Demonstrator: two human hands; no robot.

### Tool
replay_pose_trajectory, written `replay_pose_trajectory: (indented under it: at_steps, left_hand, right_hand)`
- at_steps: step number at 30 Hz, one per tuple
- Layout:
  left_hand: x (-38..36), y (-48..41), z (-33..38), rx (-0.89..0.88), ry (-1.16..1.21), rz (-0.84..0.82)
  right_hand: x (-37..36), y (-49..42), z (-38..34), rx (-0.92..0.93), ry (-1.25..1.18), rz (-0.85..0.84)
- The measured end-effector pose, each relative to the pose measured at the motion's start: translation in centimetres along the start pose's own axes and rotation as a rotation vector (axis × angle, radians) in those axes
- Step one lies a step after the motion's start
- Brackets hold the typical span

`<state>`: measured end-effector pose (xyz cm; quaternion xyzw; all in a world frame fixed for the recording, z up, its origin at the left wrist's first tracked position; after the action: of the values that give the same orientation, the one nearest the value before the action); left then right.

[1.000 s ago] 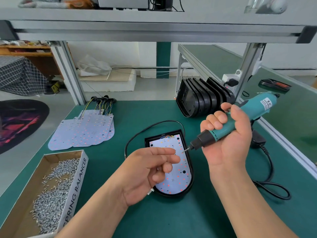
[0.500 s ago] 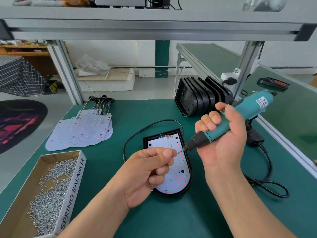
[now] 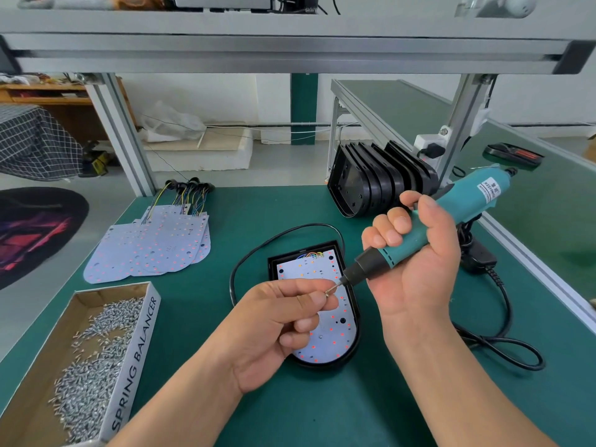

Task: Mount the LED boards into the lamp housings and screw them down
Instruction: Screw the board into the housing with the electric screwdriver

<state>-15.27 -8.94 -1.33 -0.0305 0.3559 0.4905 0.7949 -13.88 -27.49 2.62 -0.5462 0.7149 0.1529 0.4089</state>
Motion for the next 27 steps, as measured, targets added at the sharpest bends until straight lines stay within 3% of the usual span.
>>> replay_pose_trajectory:
  at_steps: [15,27]
  left_hand:
    - [0.0,0.0,0.1,-0.024,-0.023,0.018]
    - [0.6,0.1,0.2,-0.207,-0.318,0.132]
  right_hand:
    - [-0.1,0.1,0.1,-0.001,0.018,-0.018]
    - [0.1,0.0,1.3,-0.050,0.085,0.050]
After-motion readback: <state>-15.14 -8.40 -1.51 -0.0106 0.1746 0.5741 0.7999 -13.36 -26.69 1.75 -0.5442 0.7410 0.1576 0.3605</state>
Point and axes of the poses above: each hand's wrist, its own y-axis away from the middle knuckle, its own x-axis out of the back of the hand, z = x × y, the point moved 1 cm from there along -y, towards the middle knuckle, and after that the axes turned 8 degrees about y, right-handed, at the moved point
